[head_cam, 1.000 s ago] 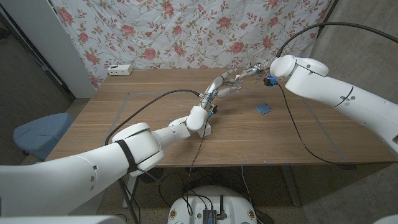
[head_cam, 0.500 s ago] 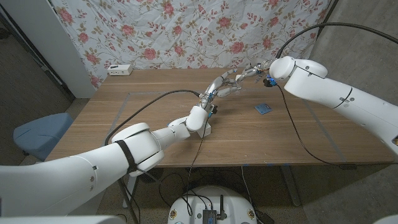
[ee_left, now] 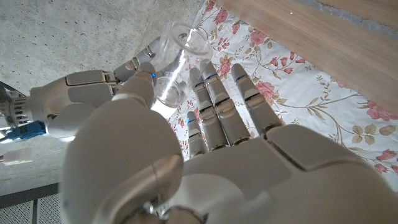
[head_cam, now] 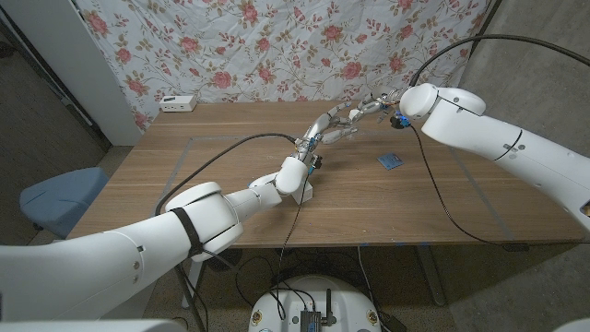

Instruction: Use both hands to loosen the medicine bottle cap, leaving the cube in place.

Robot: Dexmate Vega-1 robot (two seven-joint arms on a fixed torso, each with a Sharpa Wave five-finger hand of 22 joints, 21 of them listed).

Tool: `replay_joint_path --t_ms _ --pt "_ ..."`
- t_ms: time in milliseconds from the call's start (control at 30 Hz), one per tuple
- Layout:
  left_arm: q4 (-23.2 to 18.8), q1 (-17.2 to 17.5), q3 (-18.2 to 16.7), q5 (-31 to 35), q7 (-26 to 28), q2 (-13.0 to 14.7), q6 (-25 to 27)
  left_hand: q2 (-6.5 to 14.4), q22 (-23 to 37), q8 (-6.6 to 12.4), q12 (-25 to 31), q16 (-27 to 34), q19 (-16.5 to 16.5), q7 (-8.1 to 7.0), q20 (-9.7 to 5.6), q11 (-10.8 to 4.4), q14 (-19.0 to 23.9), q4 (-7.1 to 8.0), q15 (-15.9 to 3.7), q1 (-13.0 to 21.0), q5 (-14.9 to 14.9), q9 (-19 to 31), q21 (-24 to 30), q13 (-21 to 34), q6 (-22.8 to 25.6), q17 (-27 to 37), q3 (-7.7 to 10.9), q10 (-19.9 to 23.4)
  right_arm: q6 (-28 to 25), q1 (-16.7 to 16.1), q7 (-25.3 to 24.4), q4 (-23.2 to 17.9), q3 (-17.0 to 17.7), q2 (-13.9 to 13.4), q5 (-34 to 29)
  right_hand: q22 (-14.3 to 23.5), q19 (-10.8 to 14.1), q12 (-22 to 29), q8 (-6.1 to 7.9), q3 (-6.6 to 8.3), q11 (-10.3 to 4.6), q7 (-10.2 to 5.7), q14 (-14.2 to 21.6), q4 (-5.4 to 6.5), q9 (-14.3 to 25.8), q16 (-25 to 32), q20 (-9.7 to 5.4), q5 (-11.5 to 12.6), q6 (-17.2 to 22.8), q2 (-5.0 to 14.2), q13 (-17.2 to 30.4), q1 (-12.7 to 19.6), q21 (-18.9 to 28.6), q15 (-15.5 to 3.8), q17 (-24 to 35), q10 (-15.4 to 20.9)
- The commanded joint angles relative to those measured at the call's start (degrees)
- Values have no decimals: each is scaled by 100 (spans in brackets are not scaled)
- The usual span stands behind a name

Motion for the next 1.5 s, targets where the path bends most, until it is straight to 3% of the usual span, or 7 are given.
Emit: replay_joint_path --t_ms 33,567,1500 --pt "8 -5 -6 -33 -60 -18 61 55 31 -9 28 2 13 -33 4 -314 38 11 -467 29 49 12 -9 23 14 12 20 289 108 -30 51 51 82 -40 124 22 -53 -33 -37 82 -62 -327 -20 3 12 25 -67 -19 223 154 16 30 -32 -83 28 -10" --pt "2 -20 6 -4 -40 -11 44 53 31 -8 34 2 12 -52 2 -308 37 8 -466 23 49 12 -9 24 21 11 25 305 197 -12 136 85 109 -72 165 25 -106 -41 -49 209 -151 -360 -71 -24 -2 30 -89 4 306 234 17 157 -36 -139 62 -31" --pt "22 -22 -14 -103 -162 -26 138 55 31 -10 29 6 5 -52 5 -313 37 2 -477 22 50 13 -10 24 18 14 32 294 235 -78 72 -3 221 -78 201 26 -72 -8 -39 204 -114 -265 -55 19 -8 60 -71 -16 444 168 17 119 -10 -128 90 65"
